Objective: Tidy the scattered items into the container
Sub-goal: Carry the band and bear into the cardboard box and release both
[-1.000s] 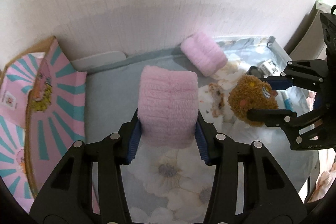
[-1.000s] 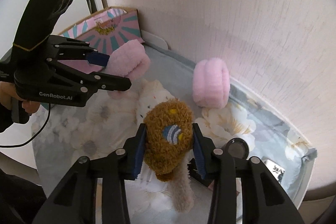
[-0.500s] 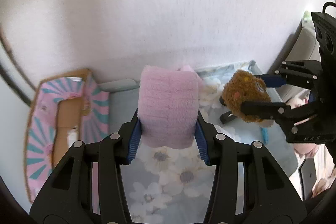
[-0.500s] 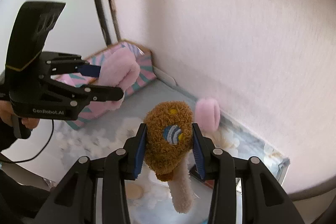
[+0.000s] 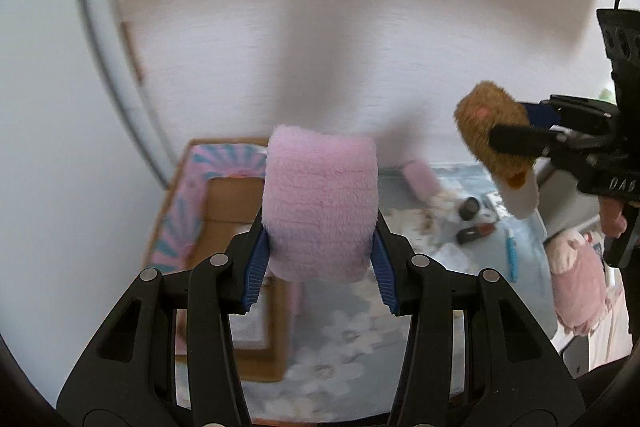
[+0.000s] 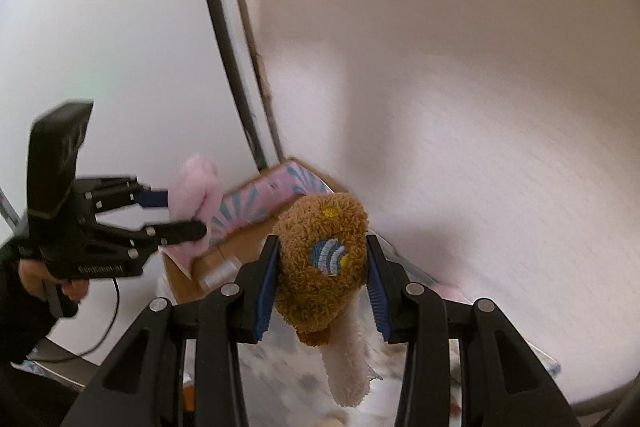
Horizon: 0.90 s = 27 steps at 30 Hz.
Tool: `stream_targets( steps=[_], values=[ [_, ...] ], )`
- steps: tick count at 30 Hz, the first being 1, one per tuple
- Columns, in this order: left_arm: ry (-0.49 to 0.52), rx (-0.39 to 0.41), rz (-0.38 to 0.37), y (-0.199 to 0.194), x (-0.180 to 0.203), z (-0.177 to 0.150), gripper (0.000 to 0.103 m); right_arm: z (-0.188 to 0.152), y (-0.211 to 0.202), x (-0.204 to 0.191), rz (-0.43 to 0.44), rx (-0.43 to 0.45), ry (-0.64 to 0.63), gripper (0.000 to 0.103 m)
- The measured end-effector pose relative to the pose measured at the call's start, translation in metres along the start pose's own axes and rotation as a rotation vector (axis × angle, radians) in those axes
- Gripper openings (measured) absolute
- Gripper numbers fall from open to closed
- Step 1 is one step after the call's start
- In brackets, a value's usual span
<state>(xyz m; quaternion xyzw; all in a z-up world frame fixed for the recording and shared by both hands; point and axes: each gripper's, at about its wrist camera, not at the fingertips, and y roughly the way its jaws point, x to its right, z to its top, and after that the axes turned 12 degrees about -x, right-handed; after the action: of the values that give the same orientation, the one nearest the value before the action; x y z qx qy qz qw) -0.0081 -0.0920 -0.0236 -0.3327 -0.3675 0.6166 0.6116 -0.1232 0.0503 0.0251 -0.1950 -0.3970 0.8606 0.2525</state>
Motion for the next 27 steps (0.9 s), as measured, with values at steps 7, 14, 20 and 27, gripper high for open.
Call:
stream_targets(
  steps=[7,14,20,27],
  values=[
    [-0.067,-0.019,0.068,-0.007,-0.057,-0.009,0.043,0.062,0.041,-0.040,0.075,0.005,-0.009,0.037],
    [-0.134,-0.069,0.080,0.022,-0.106,-0.022,0.043,0.107,0.117,-0.078,0.129,-0.062,0.050,0.037],
    [-0.138,-0.132,0.067,0.062,-0.122,-0.039,0.043,0.114,0.190,-0.088,0.131,-0.152,0.128,0.037],
    [-0.111,-0.200,0.062,0.097,-0.127,-0.049,0.043,0.107,0.238,-0.075,0.147,-0.225,0.187,0.037]
  ],
)
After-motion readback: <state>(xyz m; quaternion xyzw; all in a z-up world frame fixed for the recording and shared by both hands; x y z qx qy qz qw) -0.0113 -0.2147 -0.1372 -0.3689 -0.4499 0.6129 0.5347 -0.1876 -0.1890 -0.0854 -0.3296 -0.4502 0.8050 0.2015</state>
